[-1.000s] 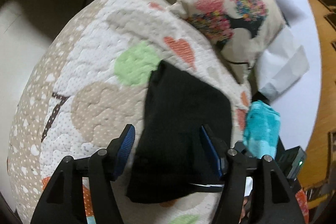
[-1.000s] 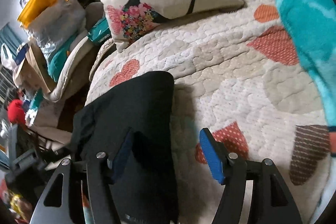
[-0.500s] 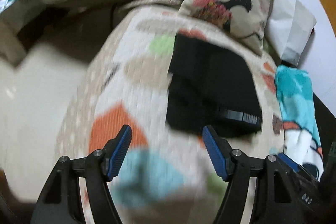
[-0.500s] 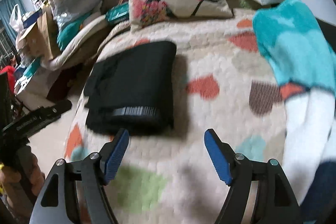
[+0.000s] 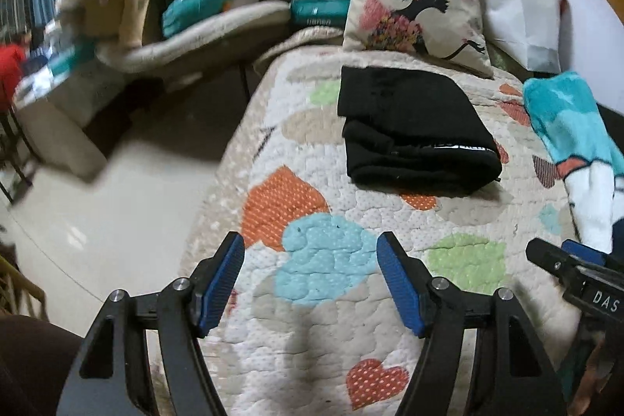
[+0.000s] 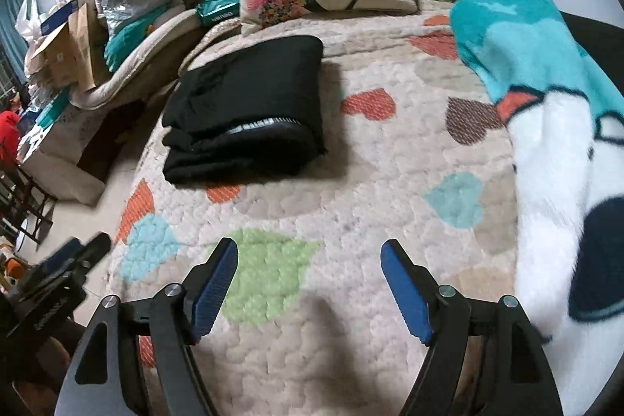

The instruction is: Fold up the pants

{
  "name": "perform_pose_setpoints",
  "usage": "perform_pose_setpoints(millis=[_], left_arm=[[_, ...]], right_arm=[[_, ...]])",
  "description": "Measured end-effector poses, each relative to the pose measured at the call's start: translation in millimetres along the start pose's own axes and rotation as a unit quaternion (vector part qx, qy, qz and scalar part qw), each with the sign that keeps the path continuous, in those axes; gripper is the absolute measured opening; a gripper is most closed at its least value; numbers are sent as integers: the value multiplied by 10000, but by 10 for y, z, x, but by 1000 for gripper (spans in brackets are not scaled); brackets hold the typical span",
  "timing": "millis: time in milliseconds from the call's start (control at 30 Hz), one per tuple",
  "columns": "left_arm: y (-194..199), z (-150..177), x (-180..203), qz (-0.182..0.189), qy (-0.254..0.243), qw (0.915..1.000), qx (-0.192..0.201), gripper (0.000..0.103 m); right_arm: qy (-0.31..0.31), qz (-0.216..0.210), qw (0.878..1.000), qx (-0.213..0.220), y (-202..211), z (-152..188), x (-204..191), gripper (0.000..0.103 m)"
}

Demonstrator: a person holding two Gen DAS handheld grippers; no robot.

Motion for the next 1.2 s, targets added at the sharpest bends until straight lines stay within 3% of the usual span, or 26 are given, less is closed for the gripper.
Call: perform_pose_setpoints(millis=[167, 267, 700, 967, 1100, 1200], left_arm=[[154, 10, 61, 11, -209, 9994, 261, 71], [185, 19, 70, 143, -236, 9990, 342, 82], [205, -1, 83, 375, -287, 9978, 463, 85], [190, -15, 59, 320, -192, 9987, 362, 85], [106, 6, 69, 130, -211, 9997, 8, 86], [87, 12, 63, 186, -216, 9996, -68, 86]], right_arm=[[213, 66, 9997, -109, 20, 168, -112, 81], [456, 96, 9988, -158, 8, 254, -222, 82], [503, 310, 9980, -237, -77, 295, -244, 84], [535, 310, 9978, -228, -90, 300, -257, 84], [528, 314, 9979, -220, -89, 300, -257, 85], [541, 311, 9978, -217, -92, 304, -269, 85]])
Point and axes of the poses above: each gripper's, at about its wrist camera, not at the fingertips, and y roughly against the way its jaws point, x to its right, z to its underside, the point moved 1 cm from there along -y, roughly the way its jaws point, and after that the axes turned 2 degrees about -z, right-handed, at the moved point
